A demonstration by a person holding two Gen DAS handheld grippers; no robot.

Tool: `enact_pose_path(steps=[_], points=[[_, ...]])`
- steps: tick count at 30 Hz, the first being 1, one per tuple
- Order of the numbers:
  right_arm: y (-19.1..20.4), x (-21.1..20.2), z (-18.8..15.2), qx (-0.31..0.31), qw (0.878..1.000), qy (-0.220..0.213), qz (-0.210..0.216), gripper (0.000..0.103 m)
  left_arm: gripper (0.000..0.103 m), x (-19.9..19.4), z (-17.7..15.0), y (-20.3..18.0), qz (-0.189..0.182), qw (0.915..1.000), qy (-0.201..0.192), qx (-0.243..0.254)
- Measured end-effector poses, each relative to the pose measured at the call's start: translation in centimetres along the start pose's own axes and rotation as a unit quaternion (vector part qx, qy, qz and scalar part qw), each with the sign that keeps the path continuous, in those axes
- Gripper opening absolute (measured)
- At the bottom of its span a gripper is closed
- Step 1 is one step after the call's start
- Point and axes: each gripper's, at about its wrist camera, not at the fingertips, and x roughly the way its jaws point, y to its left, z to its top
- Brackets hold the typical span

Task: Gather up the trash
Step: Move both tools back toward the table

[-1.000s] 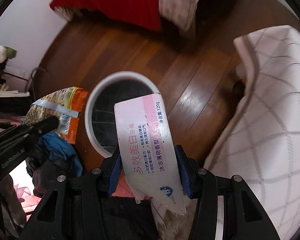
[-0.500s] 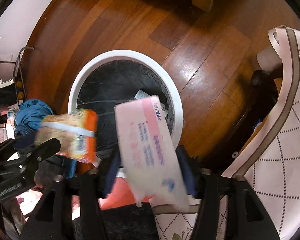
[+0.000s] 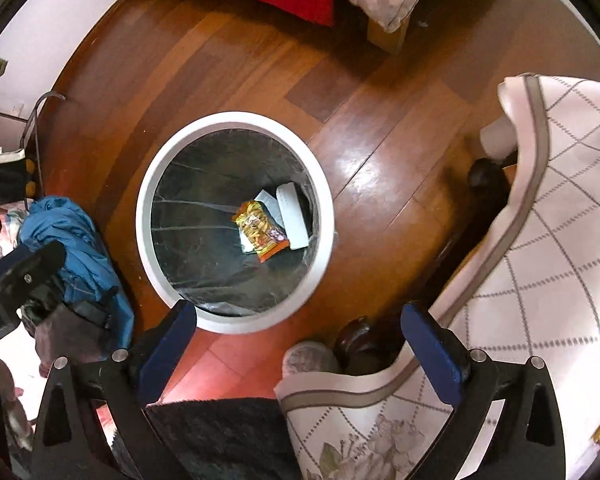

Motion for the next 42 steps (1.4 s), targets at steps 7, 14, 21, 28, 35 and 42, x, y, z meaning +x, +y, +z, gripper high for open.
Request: enact_pose_path(steps=[7,14,21,28,35,42], points=[[0.1,-3.7,-3.2,-0.011,0.999,-0.040,-0.002,0.103,0.100,-3.8,-2.7,-0.6,0.007,0.9993,-0.037,0.009],[0.7,-8.2,-6.3,-0.017,0.996,-0.083,0.002,0.103,0.100,-8.3,-4.8,-0.9,0.006,0.9972,-0.073,0.014],[0.8,-13.7,-9.9,-0.014,0.990,-0.137,0.026,0.103,0.100,-13.6,-7.2,-1.6,0.003,0.9927,-0.119,0.022],[-1.6,-19.8,-15.5,0.017,0.974,-0.208,0.094,0.103,0.100,-18.2,-10.4,-5.6,0.013,0.9830,-0.180,0.036],[-11.5,-22.9,-23.0,0.117,0.958,-0.239,0.106,0.103,0.100,-16.4,-13.3,-17.1,-0.023,0.9763,-0.180,0.117],[-28.7,-22.9,-32.1,0.268,0.931,-0.245,0.024,0.082,0.100,-11.9,-17.0,-33.9,-0.080,0.9638,-0.122,0.224]])
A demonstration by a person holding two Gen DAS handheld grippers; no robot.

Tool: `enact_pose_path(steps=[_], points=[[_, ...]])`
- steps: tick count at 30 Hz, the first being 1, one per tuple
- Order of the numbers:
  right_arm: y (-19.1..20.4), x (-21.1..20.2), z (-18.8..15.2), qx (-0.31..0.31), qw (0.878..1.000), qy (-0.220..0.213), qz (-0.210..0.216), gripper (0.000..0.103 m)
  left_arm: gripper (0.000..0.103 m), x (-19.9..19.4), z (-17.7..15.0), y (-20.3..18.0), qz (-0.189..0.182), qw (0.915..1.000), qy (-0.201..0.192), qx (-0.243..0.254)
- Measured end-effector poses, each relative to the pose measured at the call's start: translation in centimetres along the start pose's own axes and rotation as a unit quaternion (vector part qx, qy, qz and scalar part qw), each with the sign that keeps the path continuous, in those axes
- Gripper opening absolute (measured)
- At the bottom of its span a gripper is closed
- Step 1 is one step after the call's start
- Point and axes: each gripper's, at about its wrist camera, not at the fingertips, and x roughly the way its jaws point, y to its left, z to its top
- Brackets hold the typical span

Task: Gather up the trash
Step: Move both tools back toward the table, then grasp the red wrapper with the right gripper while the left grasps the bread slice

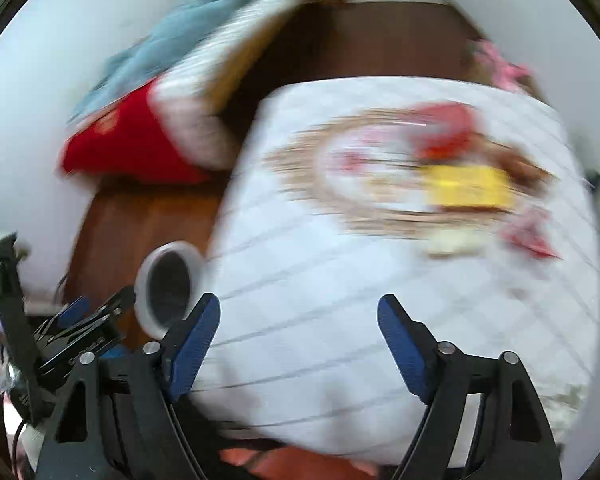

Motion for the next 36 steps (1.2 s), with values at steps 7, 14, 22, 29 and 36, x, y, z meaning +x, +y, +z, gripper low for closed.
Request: enact_pose_path(steps=[7,14,22,29,36], points=[[-17.3,0.8,2.9,0.113,0.991,-0.004,-0.073,0.082,0.099,5.9,1.6,-13.2,-0.106,0.9889,0.089,0.055],[-23.6,3.6,4.2,0.159,0.986,0.008,-0.043,0.082,0.052,9.2,2.3,-18.9,-0.114,0.9842,0.116,0.070],[-24.1,6.4,4.9,0.156,0.987,0.016,-0.021,0.082,0.007,8.3,2.0,-21.9,-0.064,0.9865,0.076,0.130],[-23.2,8.0,4.9,0.142,0.990,0.020,-0.011,0.048,0.003,5.1,1.5,-20.5,-0.046,0.9880,0.030,0.144],[-22.1,5.2,4.4,0.126,0.992,-0.020,-0.015,0.034,0.003,1.0,2.2,-17.3,-0.039,0.9901,-0.014,0.134]])
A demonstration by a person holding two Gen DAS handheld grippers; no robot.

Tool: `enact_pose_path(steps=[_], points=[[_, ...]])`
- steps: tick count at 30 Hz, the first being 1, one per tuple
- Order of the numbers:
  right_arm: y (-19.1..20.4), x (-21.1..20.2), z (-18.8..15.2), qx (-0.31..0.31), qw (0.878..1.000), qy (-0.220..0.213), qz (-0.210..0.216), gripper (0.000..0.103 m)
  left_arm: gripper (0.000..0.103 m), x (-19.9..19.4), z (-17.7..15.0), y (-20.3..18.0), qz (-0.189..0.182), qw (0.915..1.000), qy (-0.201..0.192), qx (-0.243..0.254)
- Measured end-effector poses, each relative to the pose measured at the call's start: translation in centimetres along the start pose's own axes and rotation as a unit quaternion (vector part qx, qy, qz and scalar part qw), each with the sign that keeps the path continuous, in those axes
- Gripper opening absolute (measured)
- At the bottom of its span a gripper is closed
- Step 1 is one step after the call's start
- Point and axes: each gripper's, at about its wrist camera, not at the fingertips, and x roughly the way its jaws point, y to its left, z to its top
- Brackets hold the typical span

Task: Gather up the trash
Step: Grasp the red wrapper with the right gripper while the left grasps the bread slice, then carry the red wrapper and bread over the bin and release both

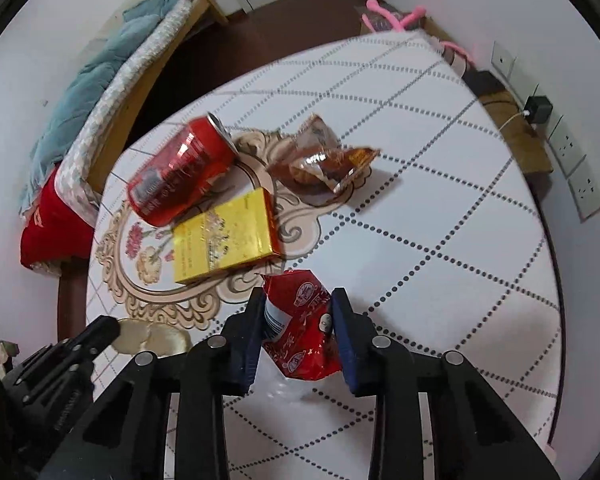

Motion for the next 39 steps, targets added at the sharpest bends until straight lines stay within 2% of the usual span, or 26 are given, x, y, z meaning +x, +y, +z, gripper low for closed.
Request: enact_pose_path(steps=[7,12,20,24,30,34,39], points=[[3.1,-4.7,-0.9,-0.040,0.999,-0.034,0.010,0.033,0.003,-4.9,-0.4,4.4,0.005,0.9990,-0.041,-0.019],[7.4,-7.1,-2.3,-0.081,0.995,-0.049,0.030,0.032,0.003,-8.1,-0.9,7.8,0.003,0.9972,-0.066,-0.036],[17.3,-9.4,-4.7,-0.145,0.984,-0.052,0.089,0.032,0.003,-13.4,-1.8,16.2,0.020,0.9911,-0.103,-0.081],[22.5,-9.6,-5.9,-0.173,0.977,-0.050,0.115,0.032,0.003,-14.7,-2.9,20.9,0.030,0.9874,-0.108,-0.112],[30.1,-7.6,-8.2,-0.218,0.966,-0.018,0.137,0.032,0.003,-14.8,-5.3,28.4,0.061,0.9821,-0.095,-0.151],[36.1,-4.3,-10.2,-0.249,0.957,0.014,0.149,0.032,0.003,-13.6,-7.6,33.8,0.085,0.9764,-0.074,-0.185],[43.7,2.1,-13.9,-0.286,0.944,0.068,0.150,0.032,0.003,-9.5,-10.7,40.2,0.103,0.9694,-0.022,-0.221]])
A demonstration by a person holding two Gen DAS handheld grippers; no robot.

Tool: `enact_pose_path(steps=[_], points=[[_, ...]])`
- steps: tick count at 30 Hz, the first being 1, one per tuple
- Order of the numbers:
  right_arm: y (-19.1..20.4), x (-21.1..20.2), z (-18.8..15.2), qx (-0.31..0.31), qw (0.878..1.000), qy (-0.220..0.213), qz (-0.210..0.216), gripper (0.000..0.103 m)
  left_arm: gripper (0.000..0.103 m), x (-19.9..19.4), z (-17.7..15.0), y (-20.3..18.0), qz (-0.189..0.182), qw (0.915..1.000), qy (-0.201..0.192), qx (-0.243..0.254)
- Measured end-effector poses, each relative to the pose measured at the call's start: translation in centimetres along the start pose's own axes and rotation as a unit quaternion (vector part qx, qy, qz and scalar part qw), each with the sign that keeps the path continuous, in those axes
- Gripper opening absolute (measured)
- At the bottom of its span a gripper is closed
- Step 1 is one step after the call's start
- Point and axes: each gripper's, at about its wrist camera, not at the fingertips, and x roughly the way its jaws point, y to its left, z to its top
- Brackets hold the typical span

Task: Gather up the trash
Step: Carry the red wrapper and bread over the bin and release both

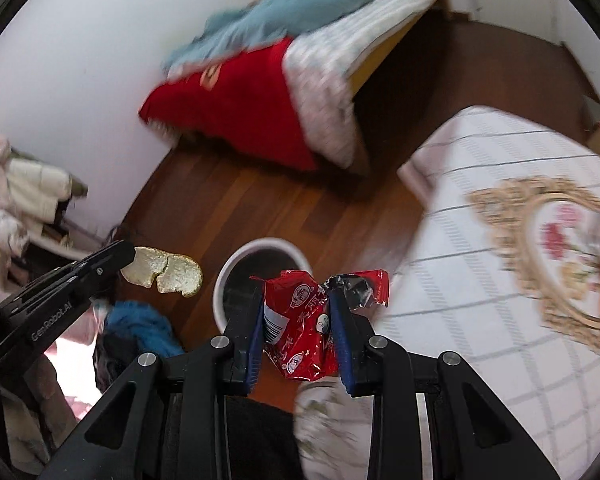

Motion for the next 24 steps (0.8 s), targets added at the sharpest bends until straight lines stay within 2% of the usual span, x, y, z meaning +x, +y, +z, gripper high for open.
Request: enact_pose_path(steps=[6,13,18,24], points=[[5.0,12.2,0.3,-0.018,0.996,0.089,0.004,0.032,0.003,7.6,-1.3,5.6,0.020,0.9969,0.070,-0.030],[6.9,24.5,-0.2,-0.028,0.981,0.191,-0.023,0.032,0.003,15.5,-2.8,9.0,0.014,0.9867,0.155,-0.048],[6.2,30.7,-0.2,-0.027,0.968,0.246,-0.040,0.032,0.003,19.3,-3.1,10.4,-0.009,0.9767,0.203,-0.069],[5.7,34.5,0.0,-0.036,0.958,0.278,-0.061,0.032,0.005,21.1,-2.9,11.3,-0.038,0.9682,0.228,-0.094]])
